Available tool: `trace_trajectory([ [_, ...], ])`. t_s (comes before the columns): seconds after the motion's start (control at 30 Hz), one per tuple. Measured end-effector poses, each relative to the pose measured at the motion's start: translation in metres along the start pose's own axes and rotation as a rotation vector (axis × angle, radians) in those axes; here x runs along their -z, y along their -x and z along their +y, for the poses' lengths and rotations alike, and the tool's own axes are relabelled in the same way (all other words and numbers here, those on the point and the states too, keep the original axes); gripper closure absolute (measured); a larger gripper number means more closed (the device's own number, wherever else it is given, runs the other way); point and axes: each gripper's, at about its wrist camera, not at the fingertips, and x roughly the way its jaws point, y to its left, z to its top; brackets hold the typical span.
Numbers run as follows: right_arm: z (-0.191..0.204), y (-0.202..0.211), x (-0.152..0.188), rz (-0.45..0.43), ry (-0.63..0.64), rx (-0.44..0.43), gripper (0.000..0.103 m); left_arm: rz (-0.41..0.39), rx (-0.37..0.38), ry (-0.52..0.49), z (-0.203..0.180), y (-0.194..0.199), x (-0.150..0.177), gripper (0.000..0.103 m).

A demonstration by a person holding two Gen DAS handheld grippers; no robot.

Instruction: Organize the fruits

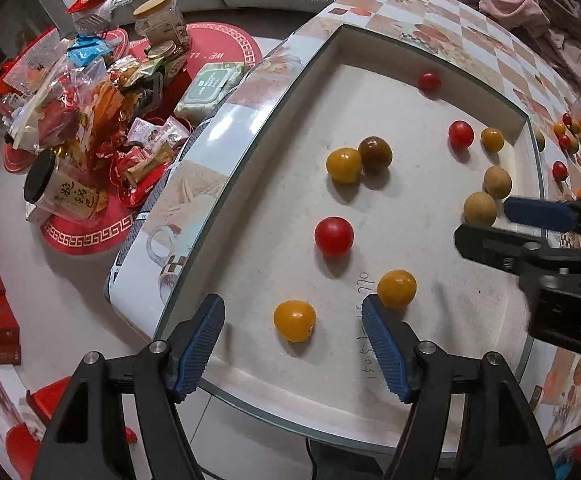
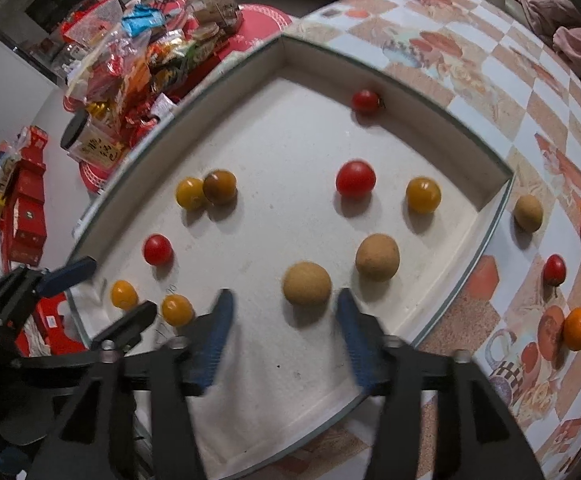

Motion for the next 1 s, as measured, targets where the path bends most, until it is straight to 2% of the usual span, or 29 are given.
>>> trace_trajectory([
  [0.13, 0.001, 0.016, -0.002, -0.016, -0.003, 0.005, 0.022, 0.019, 0.01, -0.003, -0.003, 0.003, -0.001, 0.031],
  [0.37, -0.007, 0.037, 0.002, 0.012, -0.046, 0.056, 0.014, 0.049, 0.034, -0.015, -0.008, 0.013, -0.005, 0.029],
  [0.4, -0.008, 0.038, 0.002, 0.015, -0.049, 0.059, 0.012, 0.047, 0.035, -0.016, -0.008, 0.015, -0.006, 0.023],
  [0.43, -0.01, 0.04, 0.003, 0.023, -0.057, 0.066, 0.006, 0.042, 0.037, -0.019, -0.008, 0.017, -0.006, 0.007],
  [0.47, -0.011, 0.041, 0.004, 0.027, -0.064, 0.069, 0.001, 0.033, 0.04, -0.018, -0.009, 0.021, -0.007, 0.002],
  [0.53, -0.014, 0.045, 0.007, 0.036, -0.085, 0.065, 0.0, 0.023, 0.053, -0.027, -0.009, 0.027, -0.009, 0.002],
  [0.73, -0.019, 0.058, 0.014, 0.068, -0.124, 0.072, 0.0, 0.057, 0.049, -0.051, -0.012, 0.034, -0.012, 0.002],
  [1.0, -0.022, 0.089, 0.016, 0.073, -0.155, 0.101, 0.0, -0.038, -0.012, -0.114, -0.014, 0.069, -0.019, 0.002],
])
